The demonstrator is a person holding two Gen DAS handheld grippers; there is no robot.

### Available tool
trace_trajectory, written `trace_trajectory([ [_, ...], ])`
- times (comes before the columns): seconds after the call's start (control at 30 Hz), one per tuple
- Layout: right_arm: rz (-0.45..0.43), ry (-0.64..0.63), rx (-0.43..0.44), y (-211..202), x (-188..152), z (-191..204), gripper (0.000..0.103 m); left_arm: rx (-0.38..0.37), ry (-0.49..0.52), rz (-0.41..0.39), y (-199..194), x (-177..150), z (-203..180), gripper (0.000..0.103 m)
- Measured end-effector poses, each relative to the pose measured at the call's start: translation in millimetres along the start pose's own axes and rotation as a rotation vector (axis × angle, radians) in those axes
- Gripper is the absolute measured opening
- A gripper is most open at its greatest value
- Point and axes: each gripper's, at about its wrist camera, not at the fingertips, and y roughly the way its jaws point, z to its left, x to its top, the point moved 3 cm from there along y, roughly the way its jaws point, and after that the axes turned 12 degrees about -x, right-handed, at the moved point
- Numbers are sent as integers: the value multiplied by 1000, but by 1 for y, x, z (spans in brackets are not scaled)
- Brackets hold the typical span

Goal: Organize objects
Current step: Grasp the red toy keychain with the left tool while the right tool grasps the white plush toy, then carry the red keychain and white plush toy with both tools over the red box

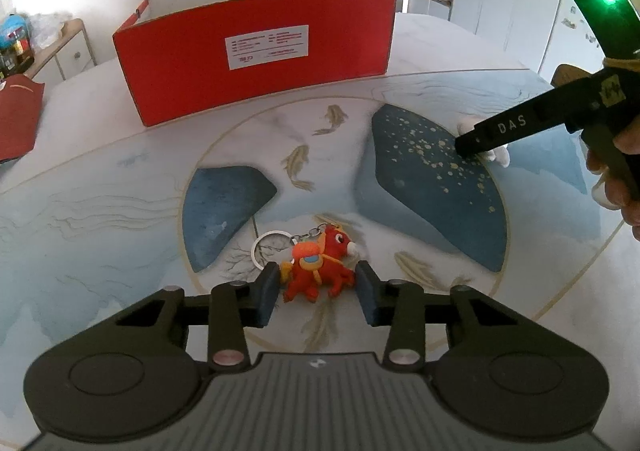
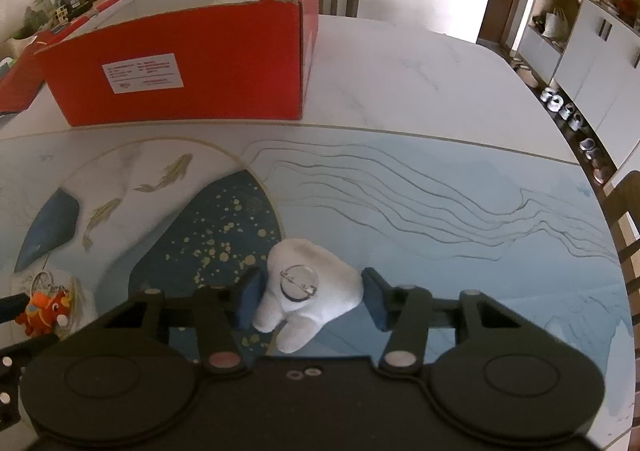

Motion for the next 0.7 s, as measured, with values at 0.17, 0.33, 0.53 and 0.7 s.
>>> trace_trajectory([
  [0.17,-18,-28,-7,-4,-1,2,49,-8,3,2,-1,0,2,37],
  [0.33,-48,-52,16,-19,-1,5,48,-23,-11,5,-4,-1,6,36],
  [0.53,-54,-50,51,-39,-6,6,48,-62,-52,-14,-15,-1,10,36],
  [0.7,-62,-64,85,-54,-9,11,48,-87,-78,-39,-25,5,12,36],
])
